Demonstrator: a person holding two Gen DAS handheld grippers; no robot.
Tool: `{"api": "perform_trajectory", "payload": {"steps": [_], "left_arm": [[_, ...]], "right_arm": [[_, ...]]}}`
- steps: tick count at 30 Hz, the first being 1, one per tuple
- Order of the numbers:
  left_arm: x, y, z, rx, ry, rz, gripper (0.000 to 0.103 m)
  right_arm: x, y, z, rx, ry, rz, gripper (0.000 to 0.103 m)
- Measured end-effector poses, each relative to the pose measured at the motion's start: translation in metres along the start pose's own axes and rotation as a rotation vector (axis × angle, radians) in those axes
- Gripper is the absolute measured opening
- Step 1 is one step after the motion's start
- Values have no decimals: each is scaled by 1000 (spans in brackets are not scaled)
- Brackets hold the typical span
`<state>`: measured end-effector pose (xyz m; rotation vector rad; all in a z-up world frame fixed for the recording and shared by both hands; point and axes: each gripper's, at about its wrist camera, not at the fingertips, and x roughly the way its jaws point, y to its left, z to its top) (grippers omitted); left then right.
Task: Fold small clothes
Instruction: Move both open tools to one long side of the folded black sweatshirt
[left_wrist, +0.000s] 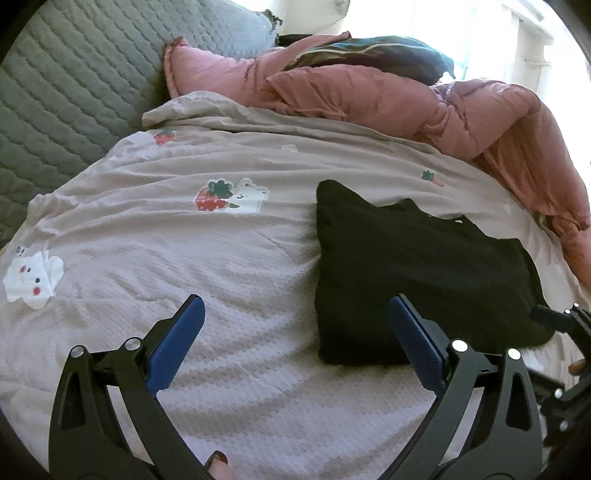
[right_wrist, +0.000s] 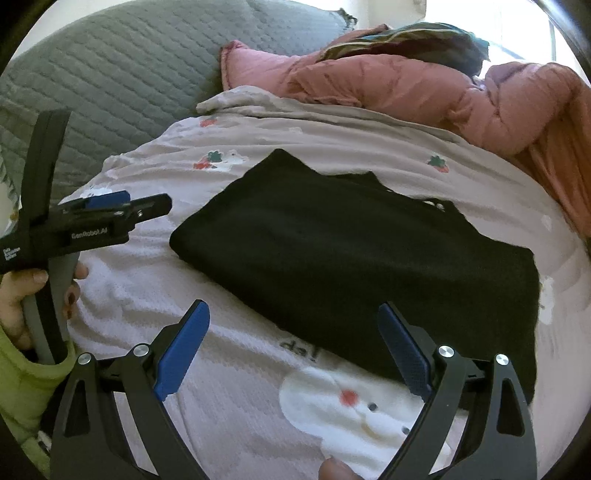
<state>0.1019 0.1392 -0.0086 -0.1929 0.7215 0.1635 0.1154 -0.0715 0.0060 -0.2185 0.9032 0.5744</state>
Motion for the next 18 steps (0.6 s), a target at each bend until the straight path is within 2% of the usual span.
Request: {"api": "perform_trajectory", "payload": {"steps": [18], "left_arm": [[23,23,14,-42,26,59,93]], "right_arm": [[57,45,9,-186,34,-64,92]]}}
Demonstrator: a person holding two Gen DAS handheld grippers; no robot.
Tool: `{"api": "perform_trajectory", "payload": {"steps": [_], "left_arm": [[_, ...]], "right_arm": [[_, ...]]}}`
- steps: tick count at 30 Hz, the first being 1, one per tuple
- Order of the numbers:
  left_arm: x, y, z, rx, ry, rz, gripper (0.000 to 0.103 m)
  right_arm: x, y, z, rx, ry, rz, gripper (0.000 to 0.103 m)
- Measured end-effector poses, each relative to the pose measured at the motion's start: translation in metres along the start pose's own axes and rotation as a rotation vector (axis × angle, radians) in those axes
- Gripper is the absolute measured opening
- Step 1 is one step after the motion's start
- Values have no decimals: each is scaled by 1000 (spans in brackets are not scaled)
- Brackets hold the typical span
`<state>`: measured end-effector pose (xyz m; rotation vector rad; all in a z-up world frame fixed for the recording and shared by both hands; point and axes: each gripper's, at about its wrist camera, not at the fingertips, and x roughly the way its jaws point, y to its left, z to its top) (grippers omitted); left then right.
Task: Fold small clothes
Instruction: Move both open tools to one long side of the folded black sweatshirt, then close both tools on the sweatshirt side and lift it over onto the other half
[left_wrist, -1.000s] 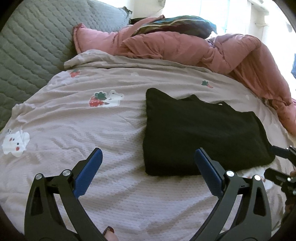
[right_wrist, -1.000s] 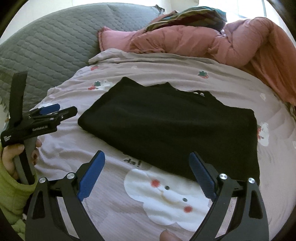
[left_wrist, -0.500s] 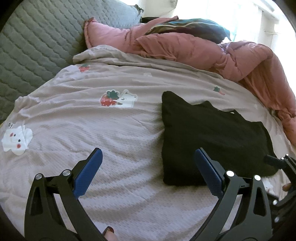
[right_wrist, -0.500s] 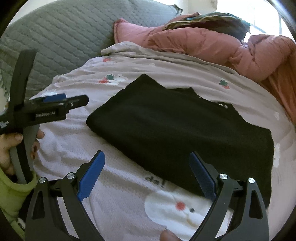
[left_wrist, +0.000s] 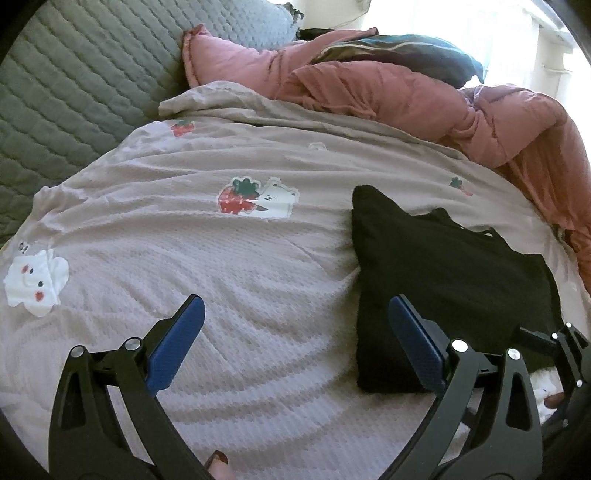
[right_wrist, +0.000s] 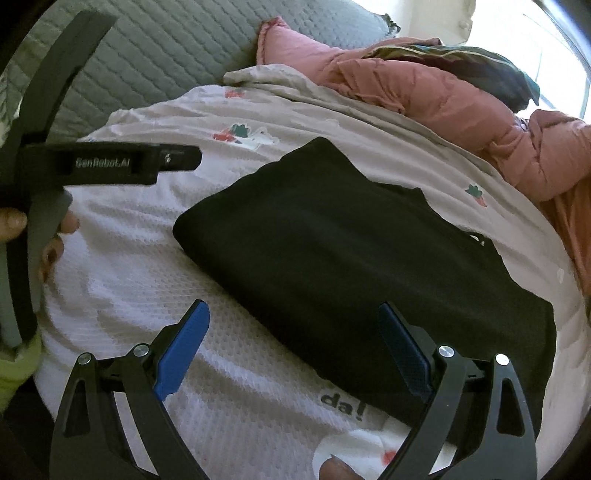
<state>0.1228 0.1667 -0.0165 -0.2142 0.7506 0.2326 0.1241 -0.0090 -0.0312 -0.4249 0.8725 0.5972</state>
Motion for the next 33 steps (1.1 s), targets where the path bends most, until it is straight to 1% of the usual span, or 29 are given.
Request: {"api": "perform_trajectory", "payload": {"steps": [5,7,10,14,17,18,19,20,22,23,24,25,28,31,33], "left_arm": [[9,0,9,-2,13,12,93],[14,1,13,-11,25,5,93],[22,1,19,-24,48,-4,93],[35,0,29,-43,86,-25,93],[48,-1,36,-68,129,-66,93],[51,-1,38,-79,140,-80,93],[56,-2,40,-99,157,-103,93],[60,-3,42,-114,174,-119,93],[70,-4,45,-152,220,-182,93],[75,-5,46,-168,246,-209,93],[79,-6,47,-181,271,-237,93],[85,-7,48,-211,308,-291,93],[96,-8,46,-295,367,-387,93],[102,-12,42,-362,407,-457,93],[101,-18,41,-374,409,-489,93]], "right_arm": [[19,8,2,-69,20,-56,92],[29,10,4,-96,35,-95,92],[39,12,7,-127,33,-133,92],[49,13,14,-149,17,-165,91],[53,15,19,-173,-23,-213,90],[51,15,20,-179,-42,-218,83],[49,16,21,-183,-54,-214,73],[46,16,21,-188,-69,-207,68],[37,18,20,-211,-105,-188,37],[33,19,20,-217,-115,-184,33],[30,18,19,-214,-126,-183,26],[25,14,19,-197,-136,-171,18],[14,1,20,-140,-153,-130,13],[1,-7,18,-118,-186,-122,11],[-6,-14,17,-105,-203,-115,11]]}}
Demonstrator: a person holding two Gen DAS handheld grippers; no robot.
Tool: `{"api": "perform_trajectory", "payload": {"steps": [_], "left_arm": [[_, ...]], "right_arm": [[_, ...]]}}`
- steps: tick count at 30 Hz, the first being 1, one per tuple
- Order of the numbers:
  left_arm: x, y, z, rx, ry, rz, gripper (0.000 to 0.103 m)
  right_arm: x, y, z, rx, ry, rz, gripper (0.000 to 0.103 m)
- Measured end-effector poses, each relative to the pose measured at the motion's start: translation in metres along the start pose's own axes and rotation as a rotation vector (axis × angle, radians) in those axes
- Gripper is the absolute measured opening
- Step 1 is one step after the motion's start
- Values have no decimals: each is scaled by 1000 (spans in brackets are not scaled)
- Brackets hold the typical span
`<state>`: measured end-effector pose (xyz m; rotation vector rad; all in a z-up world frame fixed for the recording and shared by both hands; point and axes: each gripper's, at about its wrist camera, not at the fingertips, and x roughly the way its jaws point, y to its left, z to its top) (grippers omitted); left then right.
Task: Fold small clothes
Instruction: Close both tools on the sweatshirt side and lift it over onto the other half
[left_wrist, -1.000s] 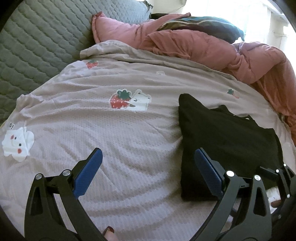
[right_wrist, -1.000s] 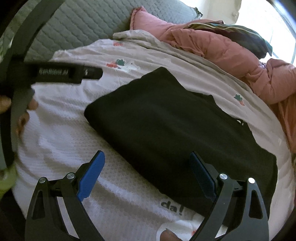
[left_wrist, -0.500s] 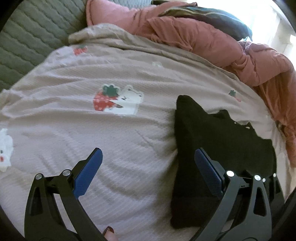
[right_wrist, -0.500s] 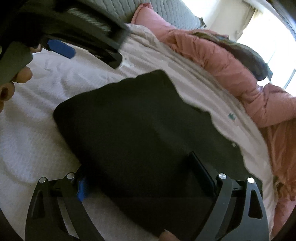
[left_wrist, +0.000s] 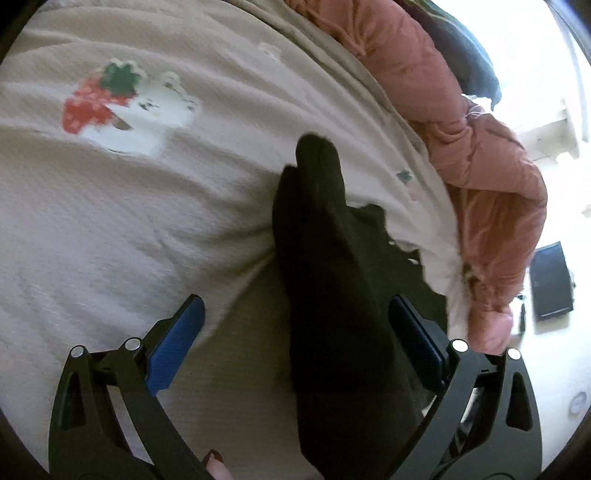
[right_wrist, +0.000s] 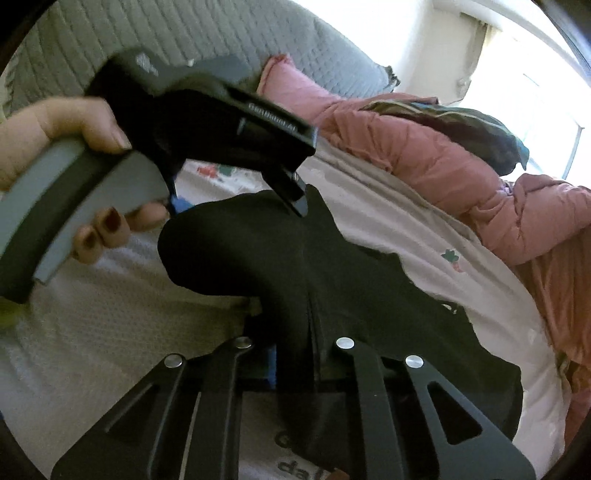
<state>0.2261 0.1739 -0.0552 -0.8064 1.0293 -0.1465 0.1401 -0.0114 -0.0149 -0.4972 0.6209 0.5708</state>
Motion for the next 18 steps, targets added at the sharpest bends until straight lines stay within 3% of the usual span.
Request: {"api": "perform_trajectory", "payload": {"steps": [5,6,7,10,18], "left_arm": [[2,-23,-8,1,-7,-74,92],[2,-28,-10,2,-6,-82,82],[2,-37,-12,10,-12,-79,59],[3,-64,-20,54,-17,-96,32],[9,-144,-40,195,-48,-62,28]], "right_arm": [[-16,-13,-3,49,-24,-2,9],[-22,-15,-5,58,-30,-3,9],[-27,-20,-6,69,-37,-4,9],[-41,-34,-10,100,-49,-14,8],[-82,-75,-37,251,-117,-53,6]]}}
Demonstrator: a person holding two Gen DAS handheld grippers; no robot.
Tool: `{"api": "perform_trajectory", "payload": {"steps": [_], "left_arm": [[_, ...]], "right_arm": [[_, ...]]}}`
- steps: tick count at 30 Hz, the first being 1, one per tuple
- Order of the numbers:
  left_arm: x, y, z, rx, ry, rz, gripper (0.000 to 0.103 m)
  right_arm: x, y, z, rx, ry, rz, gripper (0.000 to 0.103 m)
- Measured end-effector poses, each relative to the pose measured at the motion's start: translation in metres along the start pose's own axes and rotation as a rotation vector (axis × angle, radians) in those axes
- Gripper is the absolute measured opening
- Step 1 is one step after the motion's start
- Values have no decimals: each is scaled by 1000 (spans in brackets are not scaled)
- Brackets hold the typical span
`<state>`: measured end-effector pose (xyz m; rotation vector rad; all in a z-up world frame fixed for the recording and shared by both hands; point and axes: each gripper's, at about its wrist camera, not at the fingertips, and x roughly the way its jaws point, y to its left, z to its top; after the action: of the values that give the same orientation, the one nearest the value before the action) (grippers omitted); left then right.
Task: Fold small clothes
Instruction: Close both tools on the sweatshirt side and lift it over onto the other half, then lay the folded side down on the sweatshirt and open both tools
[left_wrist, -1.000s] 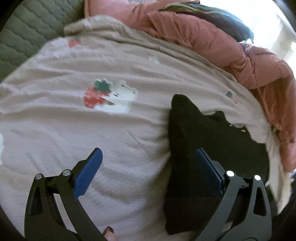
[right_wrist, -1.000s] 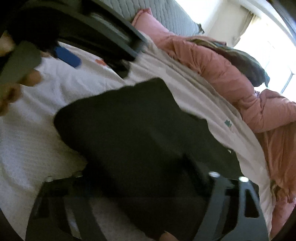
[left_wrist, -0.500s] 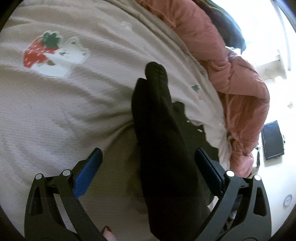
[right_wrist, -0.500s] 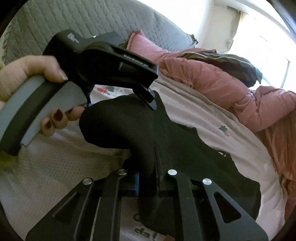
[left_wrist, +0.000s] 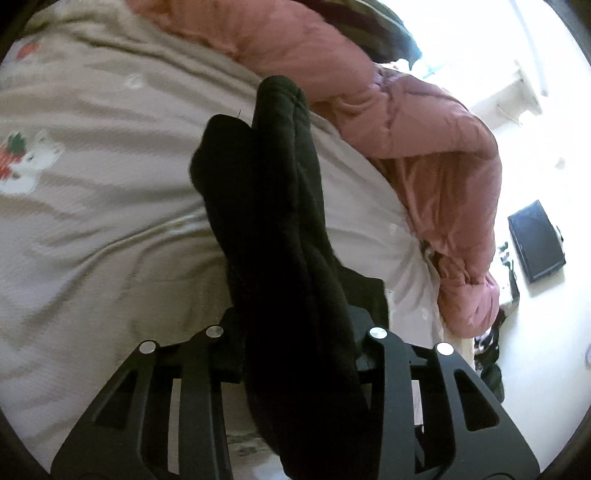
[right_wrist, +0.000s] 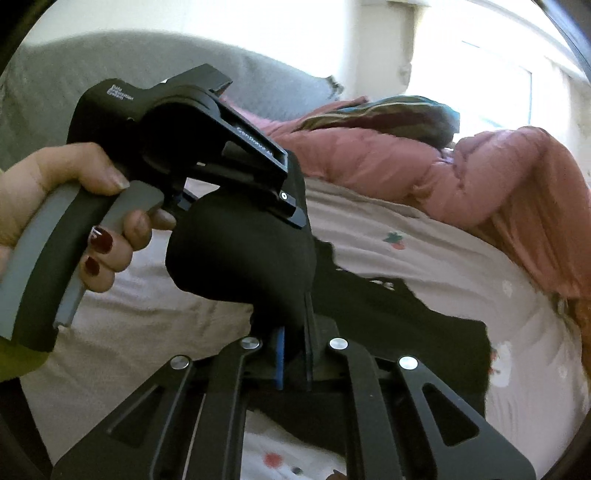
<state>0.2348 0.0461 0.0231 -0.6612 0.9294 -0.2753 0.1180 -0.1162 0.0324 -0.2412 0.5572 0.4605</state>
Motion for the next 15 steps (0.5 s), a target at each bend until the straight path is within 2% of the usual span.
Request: {"api": "perform_trajectory", "payload": {"steps": [7,15], "left_arm": [[31,-55,-16,108,32,47,28],[75,-91,-39,176,99,85,28]], "right_arm": [[-21,-48,-27,153,20,-25,6],[-34,-89,-59,318,70,-15,6]]}}
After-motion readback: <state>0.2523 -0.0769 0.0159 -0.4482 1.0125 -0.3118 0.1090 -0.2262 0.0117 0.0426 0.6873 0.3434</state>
